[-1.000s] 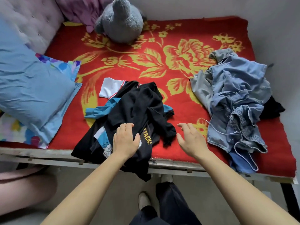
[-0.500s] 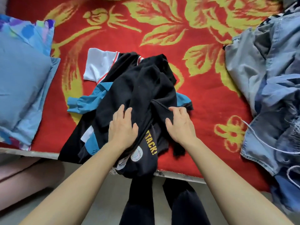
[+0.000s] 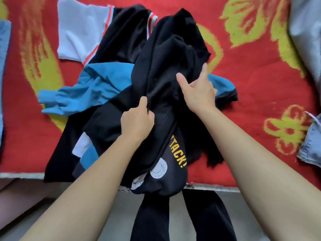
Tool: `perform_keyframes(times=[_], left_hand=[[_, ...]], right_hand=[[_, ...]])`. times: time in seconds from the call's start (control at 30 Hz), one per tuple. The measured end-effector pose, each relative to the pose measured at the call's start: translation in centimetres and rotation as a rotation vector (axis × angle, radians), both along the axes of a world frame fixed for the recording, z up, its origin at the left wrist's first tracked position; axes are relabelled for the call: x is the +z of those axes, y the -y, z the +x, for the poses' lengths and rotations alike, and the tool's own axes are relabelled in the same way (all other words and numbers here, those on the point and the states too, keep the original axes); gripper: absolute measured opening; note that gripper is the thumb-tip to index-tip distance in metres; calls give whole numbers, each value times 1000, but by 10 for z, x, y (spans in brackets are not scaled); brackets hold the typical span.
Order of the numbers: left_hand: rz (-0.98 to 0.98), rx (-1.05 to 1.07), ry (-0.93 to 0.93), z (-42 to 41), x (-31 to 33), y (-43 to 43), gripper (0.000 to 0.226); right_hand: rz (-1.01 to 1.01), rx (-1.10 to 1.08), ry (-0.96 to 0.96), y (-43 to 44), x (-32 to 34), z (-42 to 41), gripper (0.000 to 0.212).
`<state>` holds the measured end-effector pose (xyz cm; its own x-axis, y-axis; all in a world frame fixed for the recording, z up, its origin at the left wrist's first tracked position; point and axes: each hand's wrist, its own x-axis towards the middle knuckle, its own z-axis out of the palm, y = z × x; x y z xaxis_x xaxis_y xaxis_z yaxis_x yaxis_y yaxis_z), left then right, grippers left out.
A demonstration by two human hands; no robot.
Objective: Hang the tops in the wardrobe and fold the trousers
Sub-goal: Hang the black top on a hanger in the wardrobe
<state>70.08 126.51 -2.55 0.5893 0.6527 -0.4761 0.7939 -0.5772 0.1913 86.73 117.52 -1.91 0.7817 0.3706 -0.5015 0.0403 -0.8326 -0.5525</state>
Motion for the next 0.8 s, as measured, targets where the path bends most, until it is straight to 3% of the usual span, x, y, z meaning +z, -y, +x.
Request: perform_keyframes(times=[0.07, 0.17, 0.33, 0.4, 0.47, 0.53, 0.57, 0.67, 0.73, 0.8], left_hand=[[29, -88, -82, -13, -8, 8, 45], [117, -230, -199, -22, -26, 9, 62], [104, -258, -259, -7, -44, -3, 70], [53, -231, -246, -6, -40, -5, 69], [-105, -119, -125, -6, -33, -18, 54], [-341, 104, 67, -6, -18, -36, 13], [-442, 181, 83, -4, -9, -44, 7], [-612, 148, -166, -4, 29, -56, 38], [-504, 0, -357, -3, 47, -54, 59], [-265, -55, -229, 14, 58, -45, 51]], right_hand=[[-37, 67, -13, -4, -5, -4, 73], [-6, 55, -32, -3, -11, -19, 30], [-48, 106, 174, 5, -16, -20, 38], [58, 169, 288, 8, -11, -17, 27], [187, 206, 248, 9, -6, -16, 12], [305, 109, 15, 11, 1, -23, 25], [353, 60, -130, 15, 5, -28, 39], [252, 206, -400, 45, 9, -49, 95], [115, 380, -443, 65, 12, -60, 104], [38, 477, -445, 79, 10, -67, 106]])
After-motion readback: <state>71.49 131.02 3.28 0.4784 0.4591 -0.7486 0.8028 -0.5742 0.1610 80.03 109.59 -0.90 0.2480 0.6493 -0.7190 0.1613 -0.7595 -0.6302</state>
